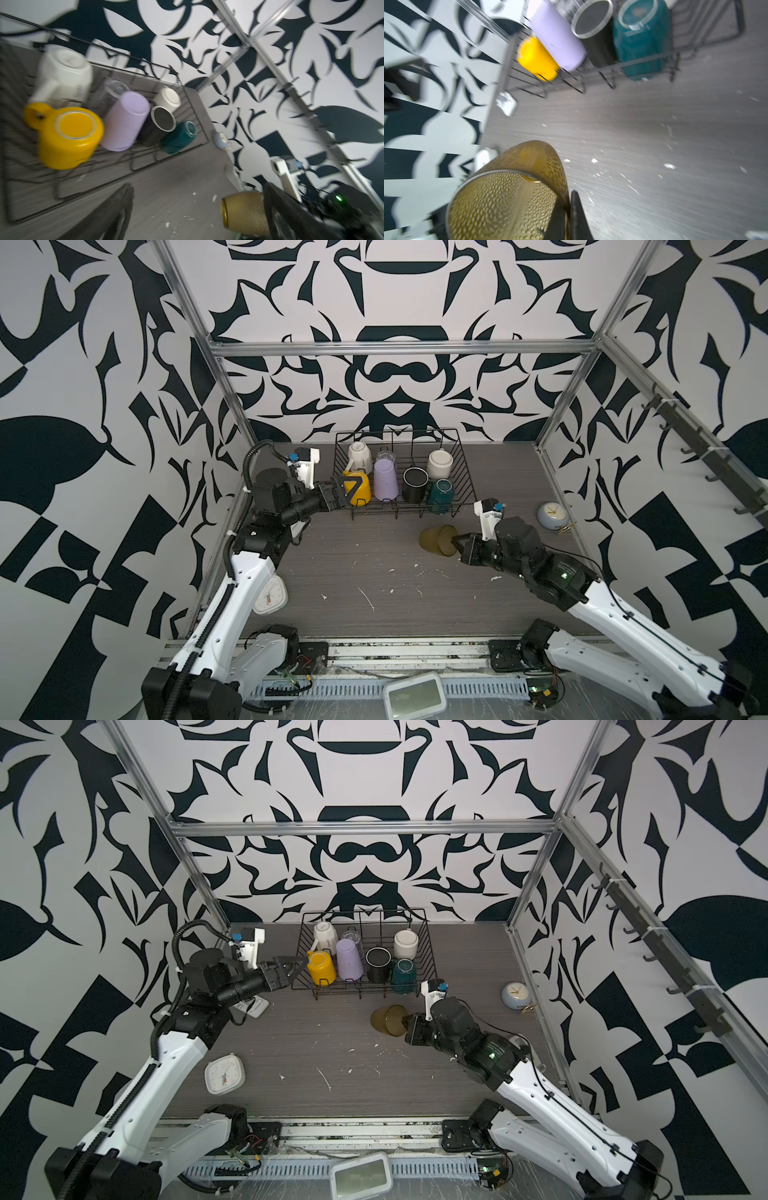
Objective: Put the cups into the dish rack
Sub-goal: 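Lift the amber glass and carry it toward the left gripper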
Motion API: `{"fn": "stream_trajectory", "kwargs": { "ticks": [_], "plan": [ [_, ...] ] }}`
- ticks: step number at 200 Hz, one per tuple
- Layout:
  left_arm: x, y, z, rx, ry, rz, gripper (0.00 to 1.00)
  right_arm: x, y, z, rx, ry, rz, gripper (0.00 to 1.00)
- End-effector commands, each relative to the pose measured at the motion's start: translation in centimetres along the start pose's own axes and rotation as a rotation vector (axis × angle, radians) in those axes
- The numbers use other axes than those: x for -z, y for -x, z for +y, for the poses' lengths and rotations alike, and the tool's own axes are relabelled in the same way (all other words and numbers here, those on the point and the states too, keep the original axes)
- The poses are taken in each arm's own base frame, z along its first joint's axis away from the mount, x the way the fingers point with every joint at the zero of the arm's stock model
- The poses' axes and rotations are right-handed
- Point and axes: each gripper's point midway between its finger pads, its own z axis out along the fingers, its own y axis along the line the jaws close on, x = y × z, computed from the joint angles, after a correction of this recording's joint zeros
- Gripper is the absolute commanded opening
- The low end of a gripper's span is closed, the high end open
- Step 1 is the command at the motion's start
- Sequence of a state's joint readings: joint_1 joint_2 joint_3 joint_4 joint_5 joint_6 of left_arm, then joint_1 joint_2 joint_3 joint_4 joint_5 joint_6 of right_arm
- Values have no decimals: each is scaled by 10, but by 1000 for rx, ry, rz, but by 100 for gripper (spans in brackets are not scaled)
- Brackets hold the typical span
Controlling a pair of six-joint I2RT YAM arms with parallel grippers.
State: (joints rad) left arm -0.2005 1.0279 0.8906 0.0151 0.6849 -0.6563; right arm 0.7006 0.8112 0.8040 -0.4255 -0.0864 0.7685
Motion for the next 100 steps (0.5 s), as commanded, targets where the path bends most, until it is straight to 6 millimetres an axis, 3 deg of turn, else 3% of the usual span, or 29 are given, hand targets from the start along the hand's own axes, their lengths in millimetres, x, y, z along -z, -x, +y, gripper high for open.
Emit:
{"fn": "stream_trajectory", "kwargs": {
  "ticks": [1,65,100],
  "plan": [
    [6,-3,-52,-71,-285,50,100,15,32,61,19,273,-63,0],
    [10,-26,-73,-112,-433,151,99,7,46,127,39,561,15,0],
    [5,-34,-75,-109,-465,189,100,0,52,144,36,632,36,0]
  ]
}}
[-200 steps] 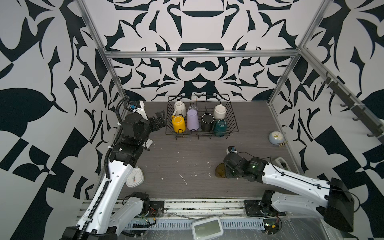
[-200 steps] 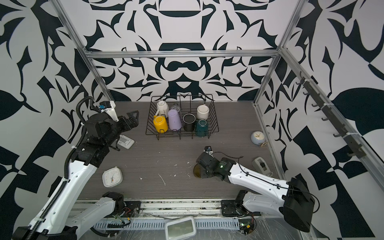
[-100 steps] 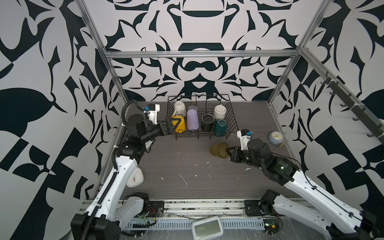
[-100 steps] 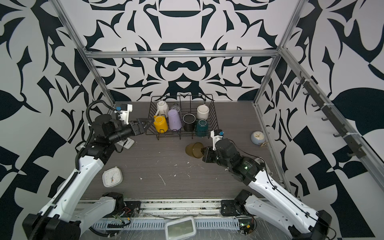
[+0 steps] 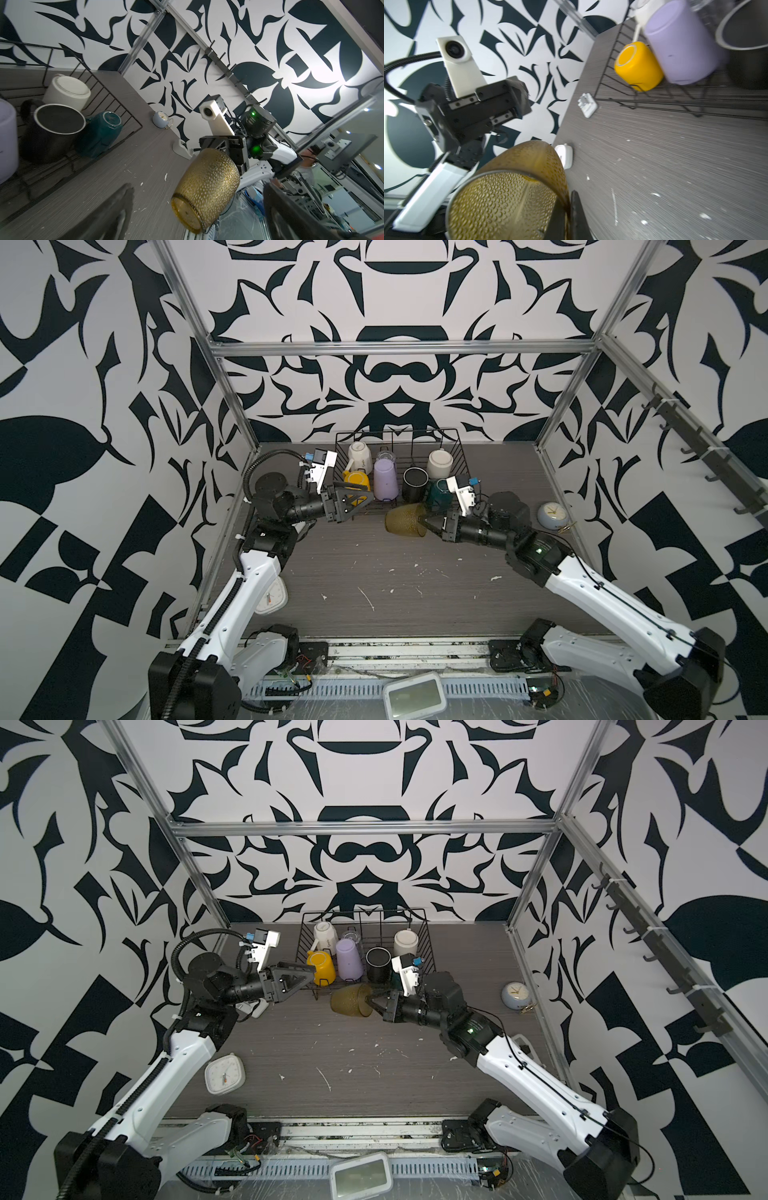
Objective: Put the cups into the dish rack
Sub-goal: 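Lift the amber glass and carry it toward the left gripper, then close the left gripper on the amber glass body beside the right gripper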
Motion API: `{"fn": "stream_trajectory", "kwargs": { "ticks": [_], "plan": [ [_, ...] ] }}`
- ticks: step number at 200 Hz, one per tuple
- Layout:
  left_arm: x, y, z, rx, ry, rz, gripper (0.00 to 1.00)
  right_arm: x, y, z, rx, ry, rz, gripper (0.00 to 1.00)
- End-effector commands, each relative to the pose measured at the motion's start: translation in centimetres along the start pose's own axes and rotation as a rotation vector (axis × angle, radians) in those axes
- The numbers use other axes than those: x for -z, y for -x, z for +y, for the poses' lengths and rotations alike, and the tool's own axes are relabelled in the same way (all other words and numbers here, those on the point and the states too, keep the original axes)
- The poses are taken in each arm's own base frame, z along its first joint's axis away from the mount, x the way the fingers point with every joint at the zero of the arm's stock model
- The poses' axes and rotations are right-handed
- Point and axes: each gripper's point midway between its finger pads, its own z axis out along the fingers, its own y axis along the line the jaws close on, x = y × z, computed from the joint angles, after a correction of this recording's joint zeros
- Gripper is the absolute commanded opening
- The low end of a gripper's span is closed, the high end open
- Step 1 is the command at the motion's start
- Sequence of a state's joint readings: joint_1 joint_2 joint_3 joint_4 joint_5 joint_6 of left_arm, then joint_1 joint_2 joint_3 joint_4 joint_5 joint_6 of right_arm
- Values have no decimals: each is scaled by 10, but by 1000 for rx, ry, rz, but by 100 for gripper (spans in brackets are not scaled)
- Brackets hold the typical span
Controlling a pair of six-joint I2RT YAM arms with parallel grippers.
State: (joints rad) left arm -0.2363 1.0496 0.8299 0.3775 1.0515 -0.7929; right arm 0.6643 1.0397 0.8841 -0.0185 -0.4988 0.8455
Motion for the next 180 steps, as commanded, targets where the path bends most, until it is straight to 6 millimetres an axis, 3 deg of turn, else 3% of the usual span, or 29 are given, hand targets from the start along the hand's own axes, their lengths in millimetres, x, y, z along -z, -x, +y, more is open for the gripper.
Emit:
{"fn": "stream_trajectory", "kwargs": {
  "ticks": [1,66,180],
  "plan": [
    [-4,-9,-6,-8,-61,45,100,6,25,55,71,187,-43,0],
    [-11,-13,-5,-6,-79,65,99,-3,30,61,58,233,-36,0],
    [-17,-24,-22,-36,-140,101,99,-20,41,62,44,263,-47,0]
  ]
}}
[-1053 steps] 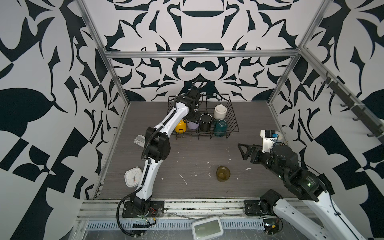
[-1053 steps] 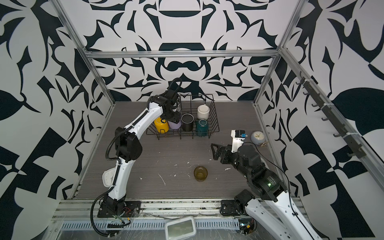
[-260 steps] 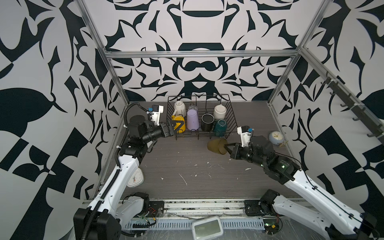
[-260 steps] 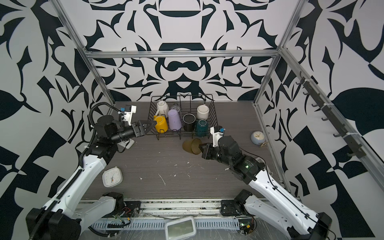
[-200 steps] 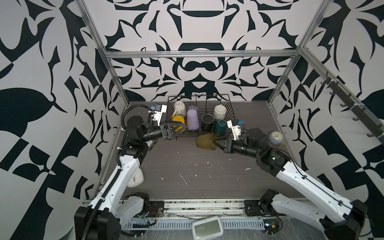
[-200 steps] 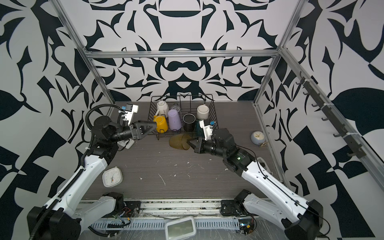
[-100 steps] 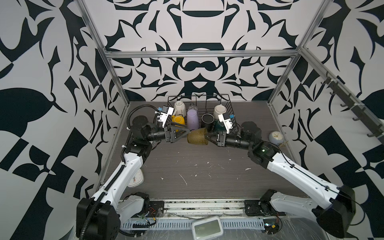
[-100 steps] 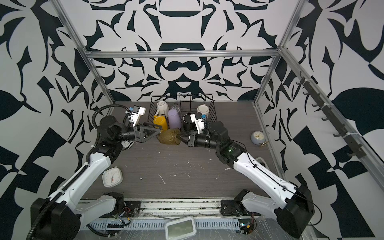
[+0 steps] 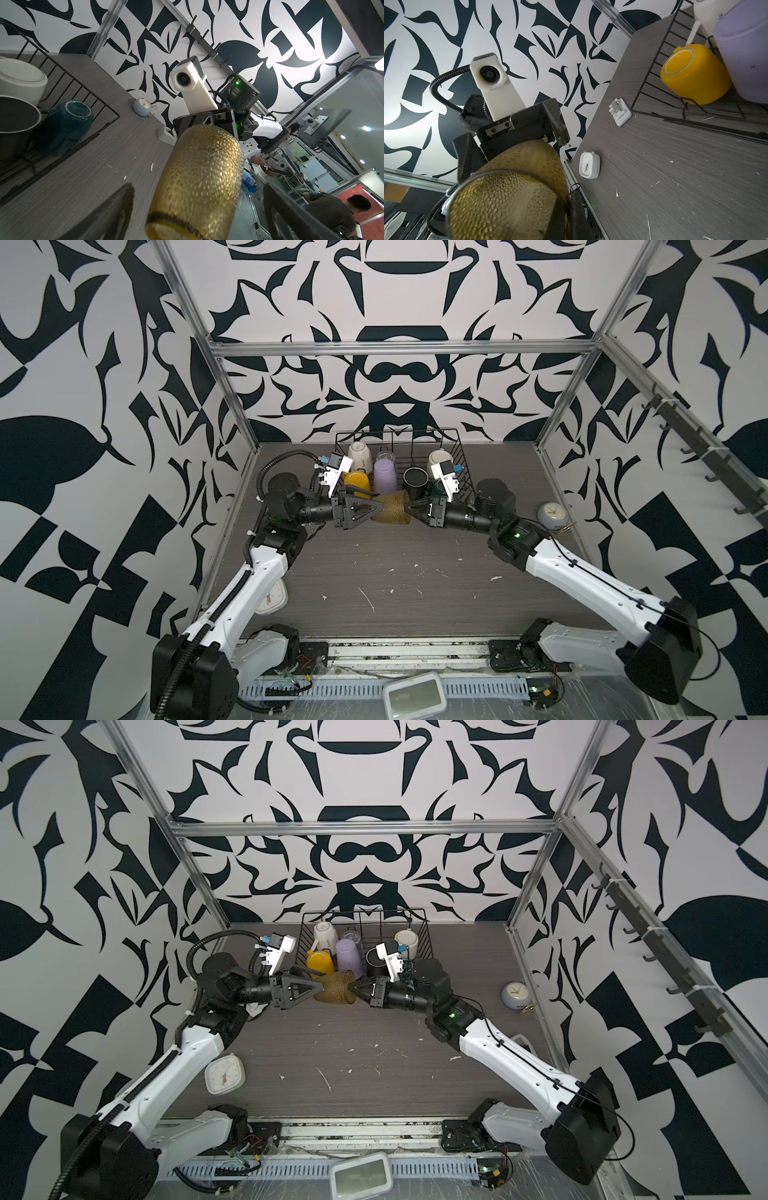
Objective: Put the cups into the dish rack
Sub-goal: 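Close the left gripper on the amber glass body beside the right gripper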
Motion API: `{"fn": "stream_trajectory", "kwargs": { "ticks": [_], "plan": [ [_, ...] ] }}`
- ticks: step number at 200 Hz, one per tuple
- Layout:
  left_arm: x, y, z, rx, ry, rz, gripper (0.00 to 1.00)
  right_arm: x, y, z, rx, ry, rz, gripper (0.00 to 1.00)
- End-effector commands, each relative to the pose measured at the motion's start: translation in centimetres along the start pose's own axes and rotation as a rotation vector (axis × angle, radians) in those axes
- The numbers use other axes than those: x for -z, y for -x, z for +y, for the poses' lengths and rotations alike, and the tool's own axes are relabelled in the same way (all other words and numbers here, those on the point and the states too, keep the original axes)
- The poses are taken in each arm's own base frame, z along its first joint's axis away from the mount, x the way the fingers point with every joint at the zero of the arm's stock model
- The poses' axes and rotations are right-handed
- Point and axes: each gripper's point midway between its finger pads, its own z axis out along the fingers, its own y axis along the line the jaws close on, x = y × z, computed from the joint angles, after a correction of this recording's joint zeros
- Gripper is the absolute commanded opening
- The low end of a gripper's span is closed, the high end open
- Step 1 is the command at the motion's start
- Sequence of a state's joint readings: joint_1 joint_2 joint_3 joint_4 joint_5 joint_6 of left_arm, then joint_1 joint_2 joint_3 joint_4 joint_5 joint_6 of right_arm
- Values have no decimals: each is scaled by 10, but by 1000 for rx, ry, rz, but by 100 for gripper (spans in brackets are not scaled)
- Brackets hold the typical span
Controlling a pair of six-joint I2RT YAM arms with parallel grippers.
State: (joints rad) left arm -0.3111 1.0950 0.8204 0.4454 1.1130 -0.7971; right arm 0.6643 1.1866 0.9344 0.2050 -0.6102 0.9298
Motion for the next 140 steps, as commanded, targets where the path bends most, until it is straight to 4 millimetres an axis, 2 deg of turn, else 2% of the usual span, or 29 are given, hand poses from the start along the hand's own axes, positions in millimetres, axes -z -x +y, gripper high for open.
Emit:
{"fn": "stream_trajectory", "kwargs": {
  "ticks": [1,43,89,140],
  "plan": [
    [-1,-4,-11,-33,-36,13,100,4,23,39,66,110,-60,0],
    [-2,-4,-15,-45,-49,18,100,-1,25,35,42,125,-74,0],
    [-3,-3,-18,-54,-62,17,91,-5,26,33,20,138,-86,0],
    [-4,-1,-21,-68,-67,12,86,-12,22,31,10,145,-72,0]
  ]
}}
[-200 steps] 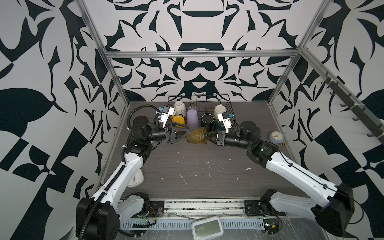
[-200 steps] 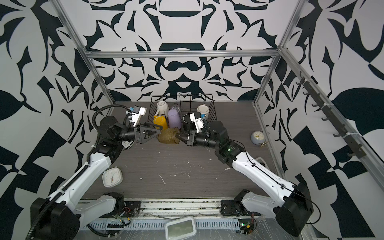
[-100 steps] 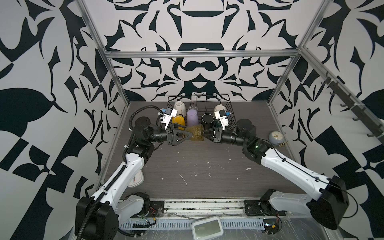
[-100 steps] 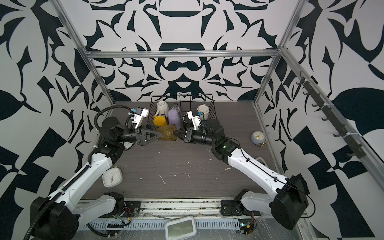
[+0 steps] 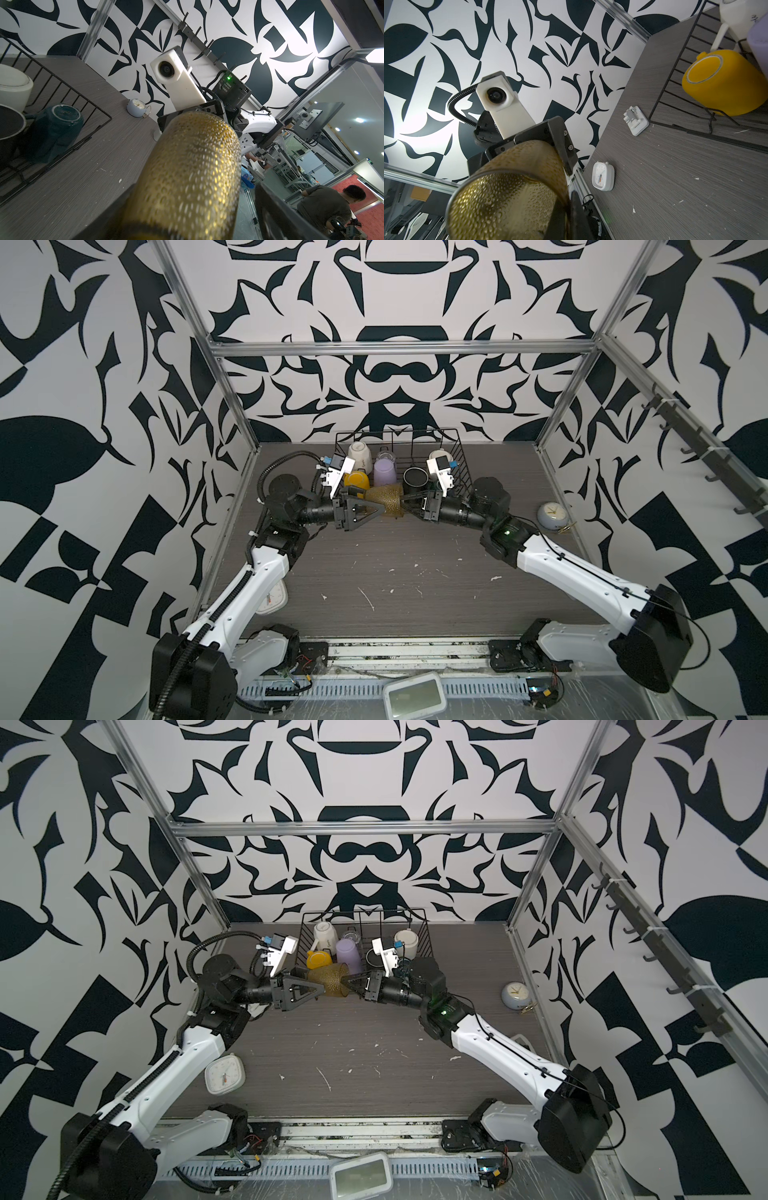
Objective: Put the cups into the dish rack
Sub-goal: 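Close the left gripper on the amber glass body beside the right gripper, then carry the amber glass toward the rack with the left gripper while the right withdraws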
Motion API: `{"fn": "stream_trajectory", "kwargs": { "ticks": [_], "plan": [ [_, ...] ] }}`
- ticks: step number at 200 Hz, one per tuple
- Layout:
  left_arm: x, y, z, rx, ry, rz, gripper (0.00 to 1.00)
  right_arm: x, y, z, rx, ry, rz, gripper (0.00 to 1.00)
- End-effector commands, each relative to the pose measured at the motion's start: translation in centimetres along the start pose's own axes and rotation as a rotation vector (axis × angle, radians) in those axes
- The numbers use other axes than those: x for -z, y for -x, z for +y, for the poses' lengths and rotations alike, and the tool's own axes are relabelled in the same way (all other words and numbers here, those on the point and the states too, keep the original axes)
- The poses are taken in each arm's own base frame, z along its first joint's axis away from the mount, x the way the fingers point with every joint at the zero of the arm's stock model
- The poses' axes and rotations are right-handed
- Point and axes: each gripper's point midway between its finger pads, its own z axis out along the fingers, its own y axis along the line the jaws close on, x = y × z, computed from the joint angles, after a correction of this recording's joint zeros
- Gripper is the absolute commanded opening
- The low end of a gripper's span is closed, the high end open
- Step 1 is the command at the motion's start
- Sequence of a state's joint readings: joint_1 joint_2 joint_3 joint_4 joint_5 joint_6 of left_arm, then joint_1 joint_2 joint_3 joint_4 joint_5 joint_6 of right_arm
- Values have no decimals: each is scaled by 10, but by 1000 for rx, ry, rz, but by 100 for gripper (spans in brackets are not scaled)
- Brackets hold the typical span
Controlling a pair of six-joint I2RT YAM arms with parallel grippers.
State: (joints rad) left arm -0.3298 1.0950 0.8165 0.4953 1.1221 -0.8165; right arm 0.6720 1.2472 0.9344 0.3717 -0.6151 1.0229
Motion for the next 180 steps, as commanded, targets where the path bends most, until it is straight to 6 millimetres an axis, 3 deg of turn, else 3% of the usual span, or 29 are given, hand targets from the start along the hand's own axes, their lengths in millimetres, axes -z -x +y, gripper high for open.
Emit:
{"fn": "stream_trajectory", "kwargs": {
  "ticks": [1,107,120,139,153,180],
  "plan": [
    [0,0,-12,-45,-33,4,86,-1,9,21,41,67,-31,0],
    [0,6,-13,-66,-27,-16,71,-6,3,16,28,58,-15,0],
    [0,6,-14,-67,-29,-16,64,-6,2,14,27,53,-17,0],
    [-1,9,-12,-58,-19,-24,45,-5,2,13,30,44,-17,0],
    [-1,11,-11,-55,-7,-35,39,-4,1,12,35,36,-14,0],
    [0,15,-10,-58,10,-55,18,-2,1,14,45,28,-11,0]
  ]
}}
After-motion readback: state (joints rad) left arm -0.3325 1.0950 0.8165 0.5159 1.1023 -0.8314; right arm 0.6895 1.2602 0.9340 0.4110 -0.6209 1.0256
